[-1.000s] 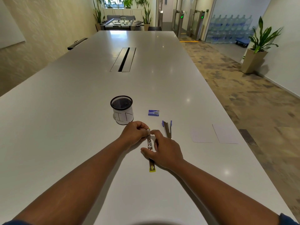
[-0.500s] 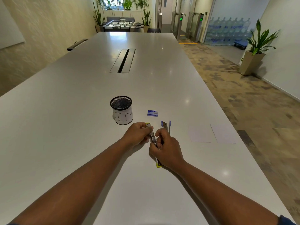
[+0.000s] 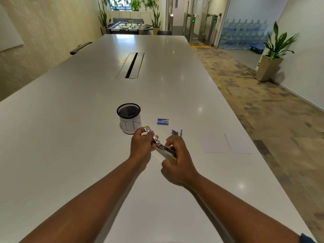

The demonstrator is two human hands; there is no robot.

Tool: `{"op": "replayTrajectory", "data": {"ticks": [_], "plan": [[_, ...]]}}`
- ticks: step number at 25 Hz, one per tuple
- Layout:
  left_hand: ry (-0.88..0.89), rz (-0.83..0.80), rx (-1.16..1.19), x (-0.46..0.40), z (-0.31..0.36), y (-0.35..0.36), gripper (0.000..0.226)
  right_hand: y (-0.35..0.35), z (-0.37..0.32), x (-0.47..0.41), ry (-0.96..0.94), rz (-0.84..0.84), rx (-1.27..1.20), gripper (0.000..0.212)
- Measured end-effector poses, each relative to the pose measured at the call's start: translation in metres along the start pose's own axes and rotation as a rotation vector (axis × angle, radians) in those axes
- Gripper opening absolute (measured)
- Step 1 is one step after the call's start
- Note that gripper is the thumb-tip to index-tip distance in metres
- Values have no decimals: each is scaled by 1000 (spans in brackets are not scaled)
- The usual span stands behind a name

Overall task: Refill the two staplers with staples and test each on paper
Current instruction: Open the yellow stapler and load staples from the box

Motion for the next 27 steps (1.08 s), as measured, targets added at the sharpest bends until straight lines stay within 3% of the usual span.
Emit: {"op": "replayTrajectory", "data": {"ticks": [5, 11, 14, 17, 20, 24, 27], "plan": [[8, -91, -82, 4, -5, 5, 15, -5, 10, -1, 124, 146, -111, 35], [16, -288, -95, 12, -8, 7, 16, 4, 15, -5, 116, 24, 90, 14], [35, -339, -88, 15, -8, 9, 14, 10, 15, -8, 63, -50, 227, 19], [49, -371, -101, 18, -5, 10, 41, 9, 14, -8, 33, -38, 232, 23], [57, -424, -103, 23, -4, 13, 60, 12, 13, -7, 0, -108, 221, 48], [42, -405, -67, 24, -6, 15, 29, 13, 15, -6, 116, -90, 183, 57], [61, -384, -109, 21, -4, 12, 19, 11, 12, -6, 99, -44, 195, 35]]}}
Point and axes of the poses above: each hand's wrist, its own x-axis away from the middle knuckle, its own y-axis out of the palm, z = x × y, the point moved 5 cm from there along -x, towards the middle knuckle, and after that the axes turned 1 degree about x, right-handed, at the moved point
